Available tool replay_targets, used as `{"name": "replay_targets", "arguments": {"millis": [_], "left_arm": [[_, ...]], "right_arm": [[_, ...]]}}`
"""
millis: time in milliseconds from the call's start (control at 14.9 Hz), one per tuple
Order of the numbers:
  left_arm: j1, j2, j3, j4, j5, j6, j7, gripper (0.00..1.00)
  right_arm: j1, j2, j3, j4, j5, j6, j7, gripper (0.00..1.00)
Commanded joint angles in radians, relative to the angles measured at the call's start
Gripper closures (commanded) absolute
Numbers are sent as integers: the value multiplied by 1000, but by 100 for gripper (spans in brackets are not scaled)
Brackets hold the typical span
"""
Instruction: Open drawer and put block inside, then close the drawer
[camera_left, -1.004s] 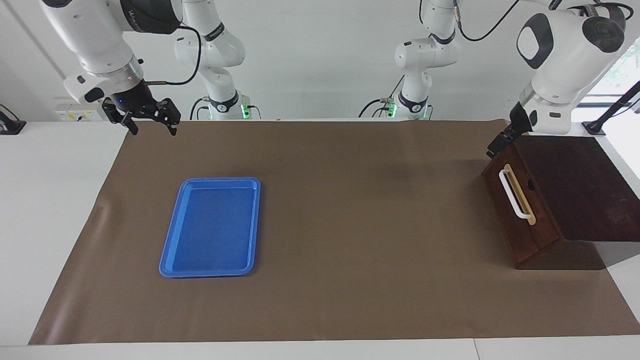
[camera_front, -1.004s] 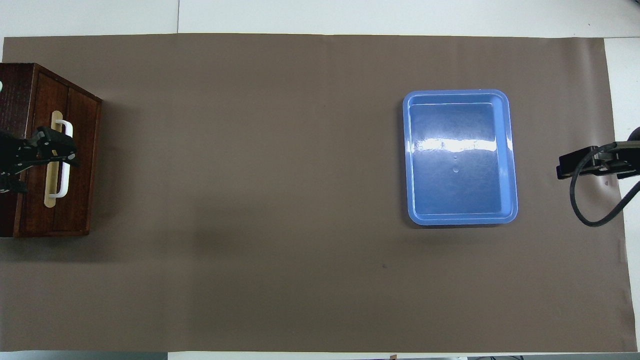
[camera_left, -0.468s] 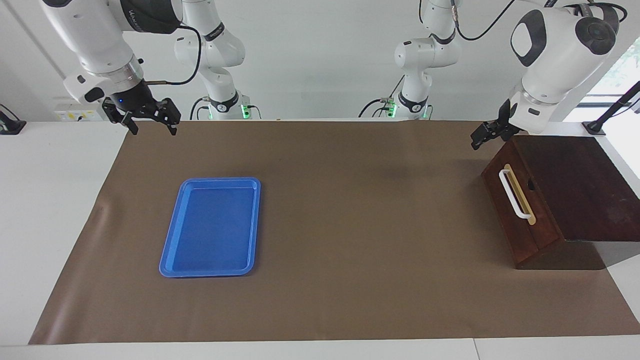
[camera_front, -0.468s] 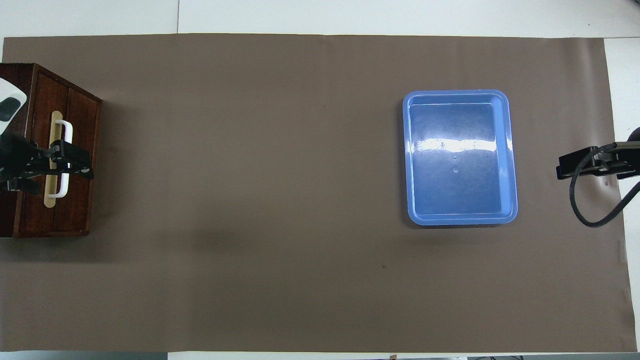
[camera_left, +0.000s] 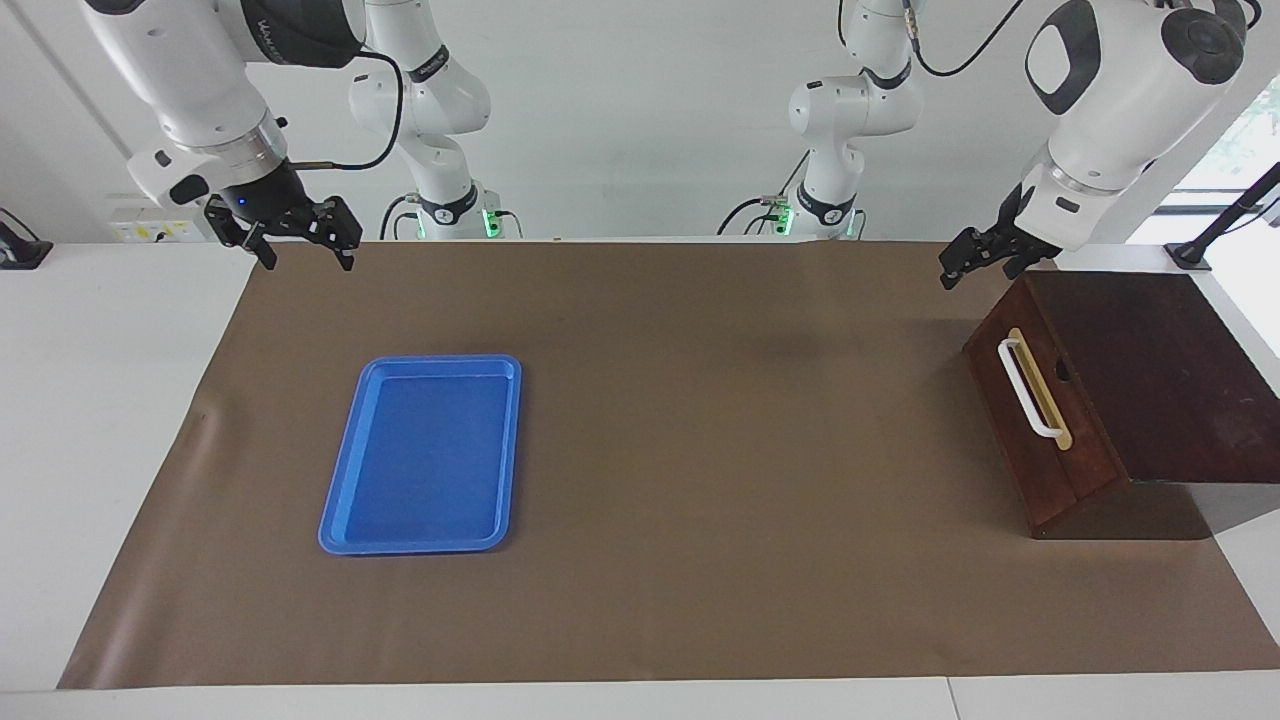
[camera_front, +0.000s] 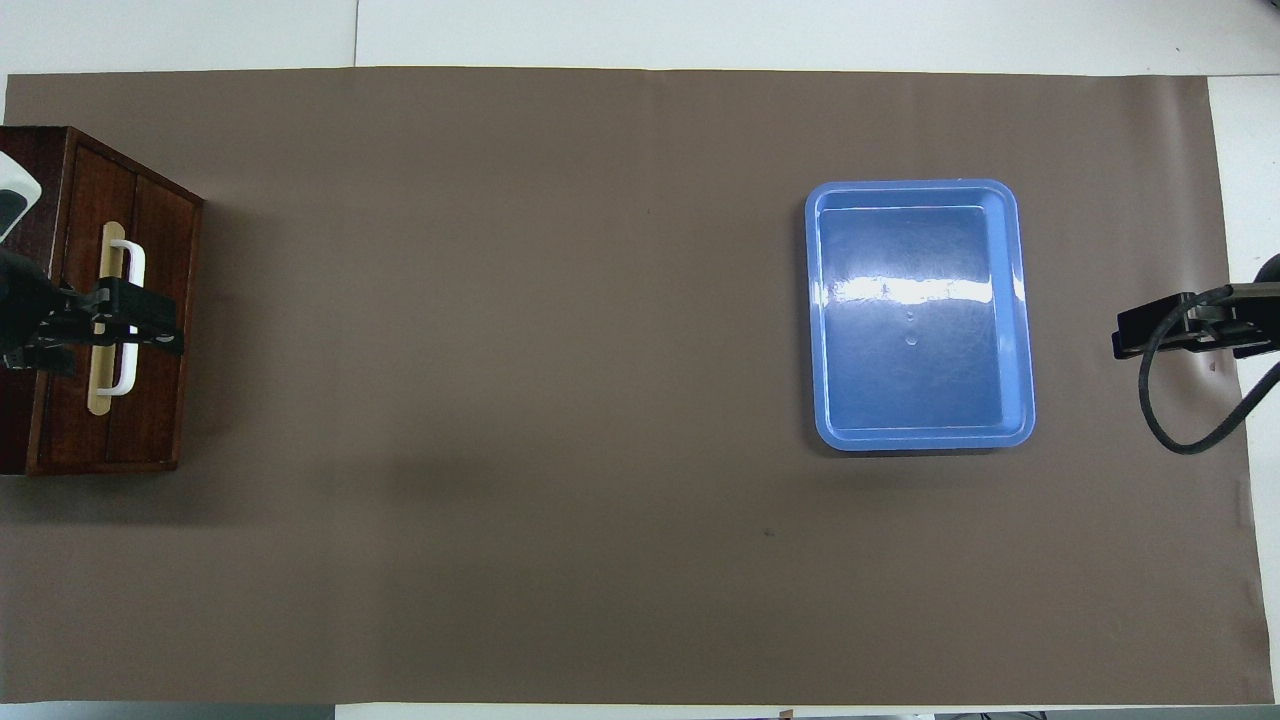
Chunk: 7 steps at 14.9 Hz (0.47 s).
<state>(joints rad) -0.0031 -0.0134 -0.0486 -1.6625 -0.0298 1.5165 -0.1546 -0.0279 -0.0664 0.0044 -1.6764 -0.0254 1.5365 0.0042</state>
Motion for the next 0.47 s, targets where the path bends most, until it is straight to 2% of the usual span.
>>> {"name": "replay_targets", "arguments": {"millis": [0, 401], "left_arm": [[-20, 0, 23, 13, -4, -10, 32, 0], [-20, 1, 46, 9, -7, 13, 87, 0]], "right_arm": [[-6, -21, 3, -22, 9, 5, -10, 0], [-6, -21, 3, -23, 9, 5, -10, 0]]}}
